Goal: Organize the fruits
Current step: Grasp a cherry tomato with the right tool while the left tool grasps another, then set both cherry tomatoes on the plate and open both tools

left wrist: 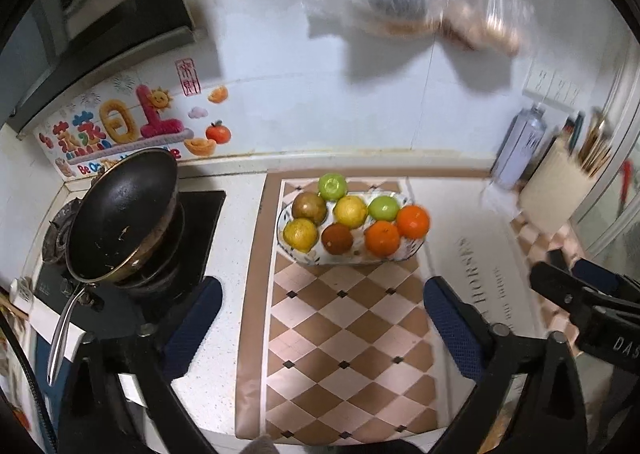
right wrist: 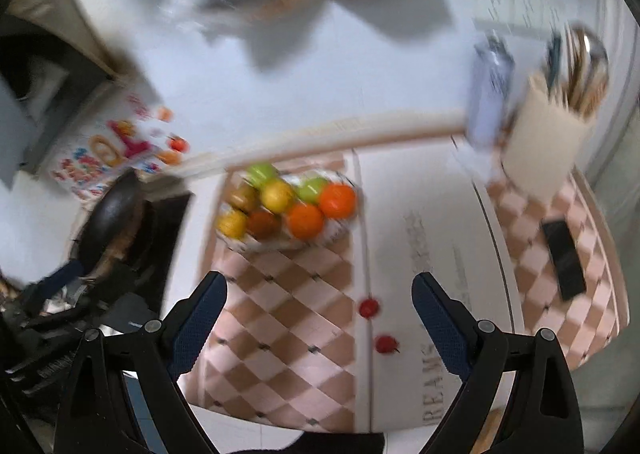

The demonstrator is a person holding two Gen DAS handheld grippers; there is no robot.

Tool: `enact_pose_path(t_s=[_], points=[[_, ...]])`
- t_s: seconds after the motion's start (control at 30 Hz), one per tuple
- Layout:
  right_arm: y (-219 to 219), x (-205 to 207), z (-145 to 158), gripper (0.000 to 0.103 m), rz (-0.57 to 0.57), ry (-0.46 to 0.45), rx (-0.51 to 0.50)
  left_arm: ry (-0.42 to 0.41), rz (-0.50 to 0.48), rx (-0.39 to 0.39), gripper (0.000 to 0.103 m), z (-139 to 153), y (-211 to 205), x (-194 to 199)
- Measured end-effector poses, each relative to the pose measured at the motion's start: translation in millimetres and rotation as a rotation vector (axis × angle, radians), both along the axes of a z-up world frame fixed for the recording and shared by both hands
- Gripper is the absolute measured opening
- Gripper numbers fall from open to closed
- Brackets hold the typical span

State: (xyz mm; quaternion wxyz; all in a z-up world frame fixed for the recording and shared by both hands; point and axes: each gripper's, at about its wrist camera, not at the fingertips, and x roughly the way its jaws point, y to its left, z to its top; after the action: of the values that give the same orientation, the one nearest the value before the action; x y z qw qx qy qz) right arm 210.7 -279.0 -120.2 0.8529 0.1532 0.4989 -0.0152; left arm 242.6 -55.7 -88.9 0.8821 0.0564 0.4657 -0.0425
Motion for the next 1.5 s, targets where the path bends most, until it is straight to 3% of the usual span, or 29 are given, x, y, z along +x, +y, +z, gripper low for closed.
enact_pose_path(t_s=[0.1, 0.2, 0.27, 0.33, 0.4, 0.47, 0.53, 0.87, 0.93, 1.07, 1.17, 1.37, 1.5], points=[[-18, 8, -68, 0.095, -0.025, 0.145, 0.017, 0.073, -0.004, 0.061, 0.103, -34, -13, 15], [-24, 11, -122, 0.077, -0.029, 0.236, 0.03, 0.168, -0.027, 0.089, 0.103, -73, -29, 31], [-27, 11, -159, 0.073, -0.042, 0.283, 0.062, 0.212, -0.044, 0.109, 0.103, -94, -40, 39], [-27, 10, -183, 0.059, -0.046, 0.312, 0.109, 0.253, -0.063, 0.135, 0.103, -117, -54, 47], [-25, 10, -200, 0.053, -0.042, 0.331, 0.12, 0.301, -0.083, 0.157, 0.103, -139, -68, 56], [-22, 11, -211, 0.038, -0.023, 0.346, 0.119, 0.349, -0.102, 0.172, 0.103, -159, -80, 64], [-22, 10, -215, 0.033, -0.018, 0.341, 0.127, 0.385, -0.122, 0.171, 0.103, -173, -91, 70], [-73, -9, -191, 0.033, -0.151, 0.299, 0.116, 0.572, -0.28, 0.059, 0.102, -219, -161, 71], [-83, -10, -192, 0.033, -0.177, 0.307, 0.116, 0.597, -0.321, 0.053, 0.095, -229, -177, 66], [-100, -16, -191, 0.033, -0.222, 0.311, 0.12, 0.642, -0.363, 0.059, 0.049, -247, -194, 58], [-103, -17, -189, 0.033, -0.23, 0.307, 0.125, 0.621, -0.382, 0.05, 0.029, -247, -197, 53], [-92, -8, -175, 0.033, -0.185, 0.269, 0.135, 0.605, -0.335, -0.003, 0.029, -235, -174, 56], [-70, 18, -160, 0.033, -0.121, 0.22, 0.152, 0.569, -0.262, -0.067, 0.029, -207, -134, 63]])
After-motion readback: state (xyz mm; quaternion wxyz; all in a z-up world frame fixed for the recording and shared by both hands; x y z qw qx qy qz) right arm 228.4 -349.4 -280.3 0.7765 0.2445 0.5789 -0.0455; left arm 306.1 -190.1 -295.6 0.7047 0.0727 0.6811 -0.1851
